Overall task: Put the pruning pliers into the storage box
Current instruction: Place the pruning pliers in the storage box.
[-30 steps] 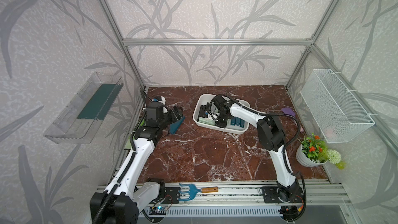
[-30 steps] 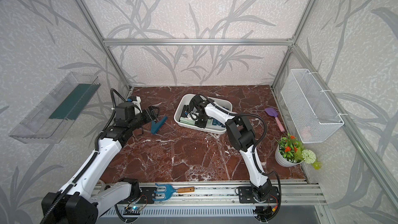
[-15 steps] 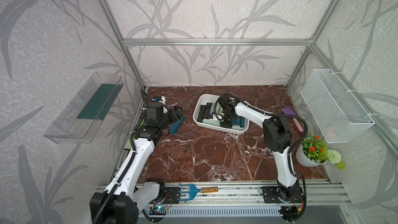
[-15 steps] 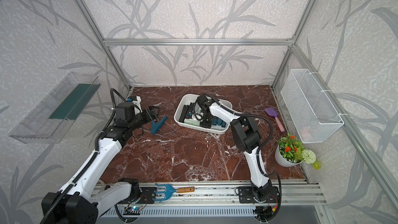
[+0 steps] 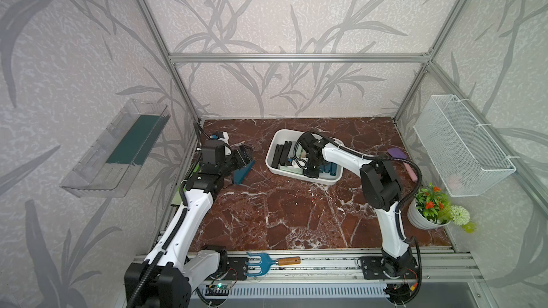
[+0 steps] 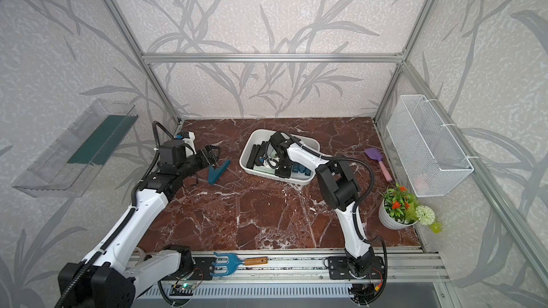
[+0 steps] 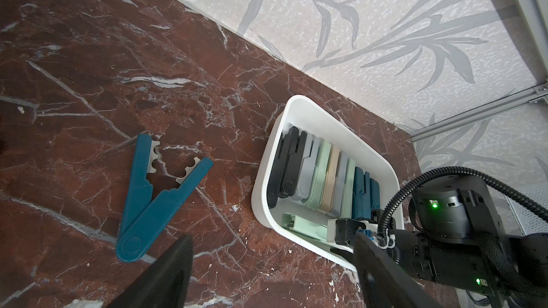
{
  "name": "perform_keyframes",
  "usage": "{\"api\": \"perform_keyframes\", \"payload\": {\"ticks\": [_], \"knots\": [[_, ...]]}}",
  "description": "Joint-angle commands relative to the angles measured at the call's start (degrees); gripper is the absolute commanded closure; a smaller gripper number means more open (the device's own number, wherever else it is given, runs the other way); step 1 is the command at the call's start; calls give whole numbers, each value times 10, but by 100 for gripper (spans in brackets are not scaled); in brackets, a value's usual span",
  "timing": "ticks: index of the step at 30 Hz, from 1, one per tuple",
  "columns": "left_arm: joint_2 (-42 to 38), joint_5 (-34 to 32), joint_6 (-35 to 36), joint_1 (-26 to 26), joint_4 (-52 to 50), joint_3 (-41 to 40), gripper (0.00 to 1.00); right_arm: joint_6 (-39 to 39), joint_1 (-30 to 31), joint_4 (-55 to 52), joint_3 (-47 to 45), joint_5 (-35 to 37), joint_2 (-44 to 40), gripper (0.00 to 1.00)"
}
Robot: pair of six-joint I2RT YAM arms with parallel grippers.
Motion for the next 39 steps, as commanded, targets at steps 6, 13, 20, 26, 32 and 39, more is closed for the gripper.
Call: {"api": "perform_keyframes", "payload": {"ticks": [6,13,20,26,32,39], "knots": [[3,2,-2,2,3,8,16,13,27,-11,46,-18,42,91],[4,1,0,2,2,10,16,23,28,-11,47,-11,42,82],[10,5,0,2,5,10,16,28,27,-1,30,-11,19,69],[12,4,4,2,0,8,15,22,24,-2,9,-8,-16,64],[20,3,6,2,1,8,15,25,14,4,-17,-18,-55,58],[50,-43,41,2,-40,15,11,43,-1,37,-39,-39,-98,57]]}}
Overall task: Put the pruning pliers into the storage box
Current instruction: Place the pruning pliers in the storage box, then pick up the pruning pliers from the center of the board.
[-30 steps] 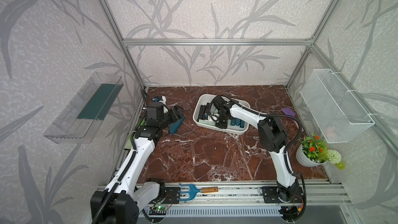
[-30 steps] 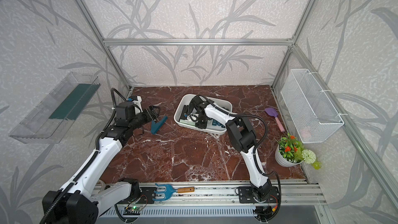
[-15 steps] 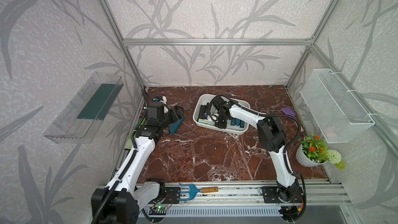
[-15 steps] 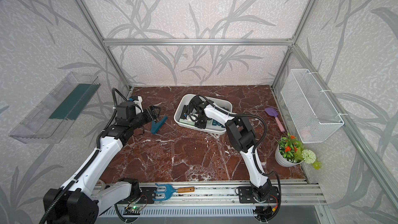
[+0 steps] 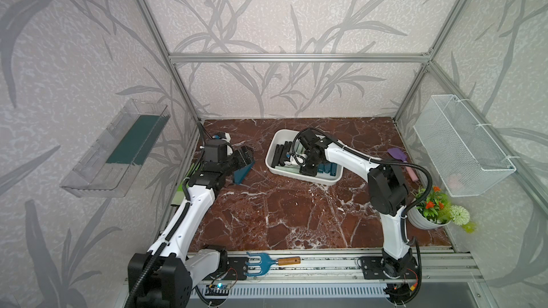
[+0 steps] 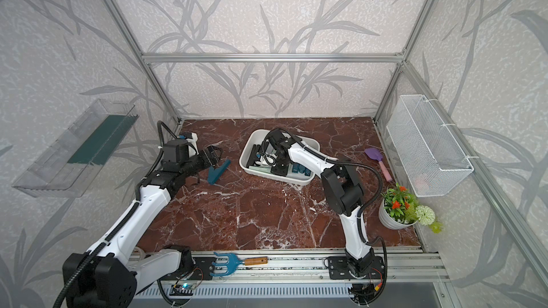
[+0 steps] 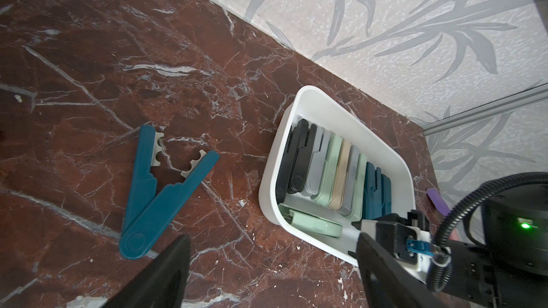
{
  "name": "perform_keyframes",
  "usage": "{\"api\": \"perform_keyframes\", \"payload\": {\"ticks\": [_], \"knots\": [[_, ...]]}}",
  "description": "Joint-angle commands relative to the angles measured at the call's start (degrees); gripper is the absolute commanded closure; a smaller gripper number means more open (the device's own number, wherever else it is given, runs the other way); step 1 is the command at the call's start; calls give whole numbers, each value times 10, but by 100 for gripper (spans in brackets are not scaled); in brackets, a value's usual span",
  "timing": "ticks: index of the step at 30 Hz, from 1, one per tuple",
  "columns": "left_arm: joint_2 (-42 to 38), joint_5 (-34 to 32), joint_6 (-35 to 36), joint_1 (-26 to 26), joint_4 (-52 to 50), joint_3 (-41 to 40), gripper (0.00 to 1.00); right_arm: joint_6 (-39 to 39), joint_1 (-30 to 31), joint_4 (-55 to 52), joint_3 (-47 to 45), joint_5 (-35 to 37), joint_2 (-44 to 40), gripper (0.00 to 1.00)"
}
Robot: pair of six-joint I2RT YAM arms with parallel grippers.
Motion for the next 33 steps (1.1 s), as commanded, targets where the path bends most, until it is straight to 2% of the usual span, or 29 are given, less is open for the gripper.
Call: {"api": "perform_keyframes", "payload": {"ticks": [1,6,11,15,17,19,22,33], "knots": [[28,-45,35,3,-51,23,10,20,-9,17,-15,-20,-42,57],[103,-101,60,5,-134,73,8,132,-30,103,-51,-14,-98,59],[182,-183,97,3,-215,131,7,293,-49,241,-147,-15,-176,58],[226,-189,118,-2,-234,153,5,420,-81,348,-214,-75,-230,58],[253,-183,125,-6,-235,157,5,467,-90,385,-240,-73,-248,56],[278,-186,133,-13,-237,165,4,478,-90,363,-232,-33,-249,56],[312,-228,150,-32,-244,180,2,474,-91,331,-215,-1,-239,54],[406,-217,167,-33,-219,204,2,483,-99,375,-257,-13,-241,54]]}}
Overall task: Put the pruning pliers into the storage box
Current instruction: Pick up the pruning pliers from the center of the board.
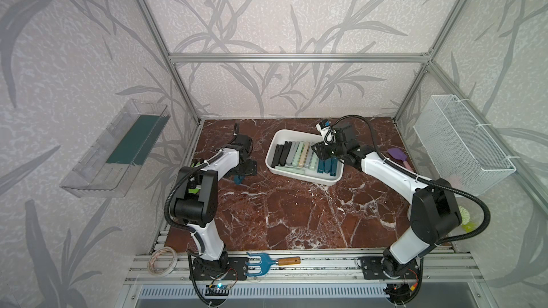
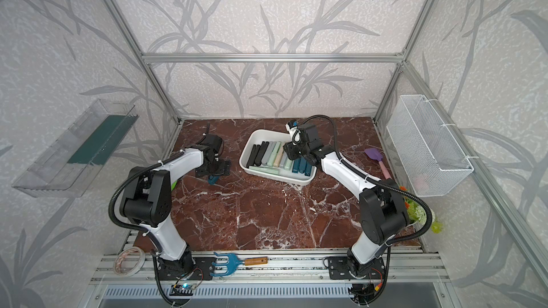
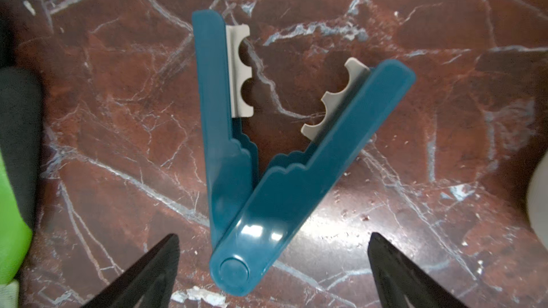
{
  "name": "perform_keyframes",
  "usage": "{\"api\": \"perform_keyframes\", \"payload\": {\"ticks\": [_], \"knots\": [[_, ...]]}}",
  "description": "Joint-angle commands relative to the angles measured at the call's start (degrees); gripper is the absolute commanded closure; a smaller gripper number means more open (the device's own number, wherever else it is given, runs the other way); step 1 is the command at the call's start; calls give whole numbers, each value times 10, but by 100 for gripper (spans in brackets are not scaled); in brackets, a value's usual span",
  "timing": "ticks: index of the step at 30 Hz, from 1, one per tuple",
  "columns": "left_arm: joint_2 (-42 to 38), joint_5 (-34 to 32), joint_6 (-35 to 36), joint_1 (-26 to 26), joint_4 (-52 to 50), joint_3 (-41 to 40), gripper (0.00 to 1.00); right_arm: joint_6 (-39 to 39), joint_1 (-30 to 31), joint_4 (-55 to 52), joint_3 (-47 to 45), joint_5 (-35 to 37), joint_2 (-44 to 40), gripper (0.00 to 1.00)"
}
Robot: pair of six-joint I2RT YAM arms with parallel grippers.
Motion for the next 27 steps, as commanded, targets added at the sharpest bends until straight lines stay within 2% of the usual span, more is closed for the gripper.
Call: {"api": "perform_keyframes", "payload": {"ticks": [1,4,10,18,23,27], "knots": [[25,-11,12,3,0,17,2,11,-4,24,-8,-2,-4,54],[44,12,5,4,17,21,7,15,-6,32,-13,-7,-4,54],[63,36,12,5,10,48,27,18,-5,33,-13,-12,0,56],[65,43,8,10,11,42,66,33,-5,45,-13,-43,11,58],[75,49,-3,10,-2,48,100,38,-5,41,-15,-50,9,59],[39,57,-14,10,-9,38,100,21,1,24,-9,-81,12,59]]}}
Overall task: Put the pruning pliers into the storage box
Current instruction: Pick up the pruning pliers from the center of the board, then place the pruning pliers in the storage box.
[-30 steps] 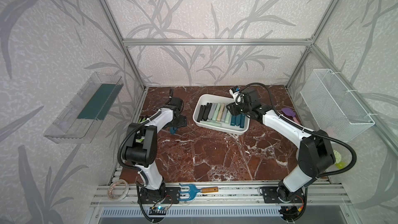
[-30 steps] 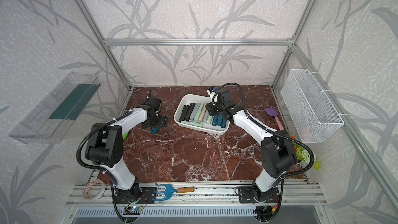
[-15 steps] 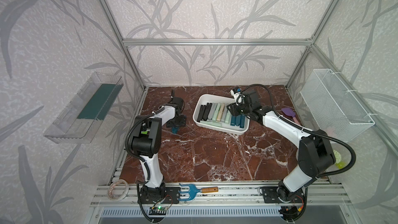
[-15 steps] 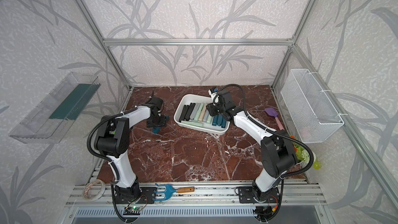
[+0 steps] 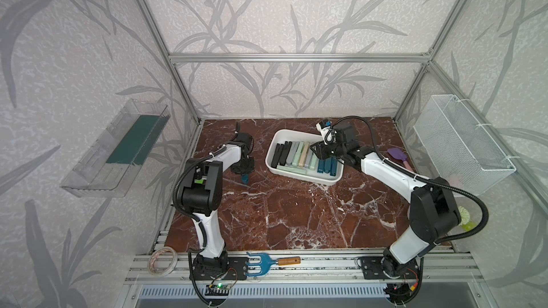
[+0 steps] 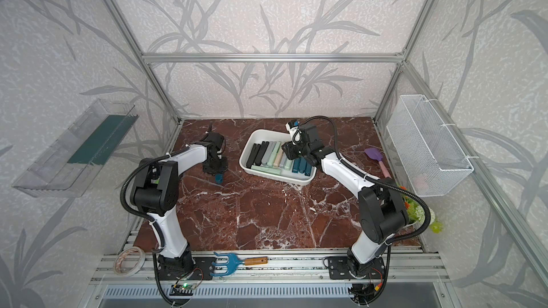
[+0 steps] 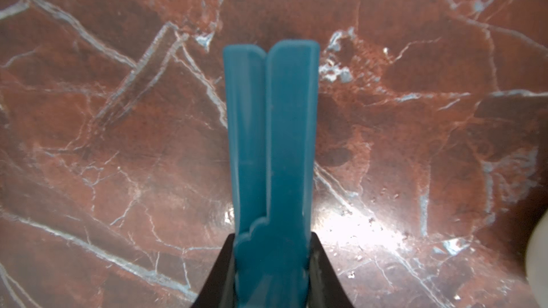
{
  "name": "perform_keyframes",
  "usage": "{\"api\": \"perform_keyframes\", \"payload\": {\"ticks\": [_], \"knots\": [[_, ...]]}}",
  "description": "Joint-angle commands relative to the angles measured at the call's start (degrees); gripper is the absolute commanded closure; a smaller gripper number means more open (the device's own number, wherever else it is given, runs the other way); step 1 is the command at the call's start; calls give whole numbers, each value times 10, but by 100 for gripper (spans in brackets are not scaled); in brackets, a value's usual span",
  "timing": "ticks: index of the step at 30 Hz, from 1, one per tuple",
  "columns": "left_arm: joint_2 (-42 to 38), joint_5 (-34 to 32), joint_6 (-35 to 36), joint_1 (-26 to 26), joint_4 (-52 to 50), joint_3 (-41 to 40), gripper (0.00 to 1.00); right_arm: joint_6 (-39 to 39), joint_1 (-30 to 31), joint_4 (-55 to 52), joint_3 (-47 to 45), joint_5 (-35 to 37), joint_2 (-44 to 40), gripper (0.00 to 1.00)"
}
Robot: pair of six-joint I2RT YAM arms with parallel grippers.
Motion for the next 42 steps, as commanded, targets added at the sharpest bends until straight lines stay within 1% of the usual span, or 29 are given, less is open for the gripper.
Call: {"api": "perform_keyframes", "payload": {"ticks": [1,4,6,9,12,14,18,19,22,26,29,38,42], "knots": [[-42,16,-13,3,-24,-11,100,-15,9,-19,6,-34,8,59],[-108,41,-9,4,-24,-27,100,-4,14,-3,-1,-66,5,57],[-154,81,-2,4,-14,-38,100,21,13,18,-3,-88,6,56],[-220,163,8,4,7,-60,100,86,16,62,-3,-137,19,55],[-265,253,17,5,34,-79,100,160,26,137,-14,-185,22,54],[-284,313,10,4,58,-91,100,193,40,175,-18,-195,22,54],[-295,374,4,-2,85,-97,100,222,69,189,-13,-169,22,53],[-295,384,4,-5,88,-96,100,236,74,197,-12,-163,39,53],[-297,404,5,-18,100,-95,100,262,87,213,-6,-153,50,51],[-294,413,12,-41,99,-84,100,259,111,188,22,-132,65,50],[-290,412,17,-60,97,-77,100,272,120,197,31,-132,74,50],[-257,427,22,-98,102,-59,100,262,126,161,35,-122,71,49],[-247,424,23,-112,106,-48,100,264,126,150,35,-117,74,49]]}}
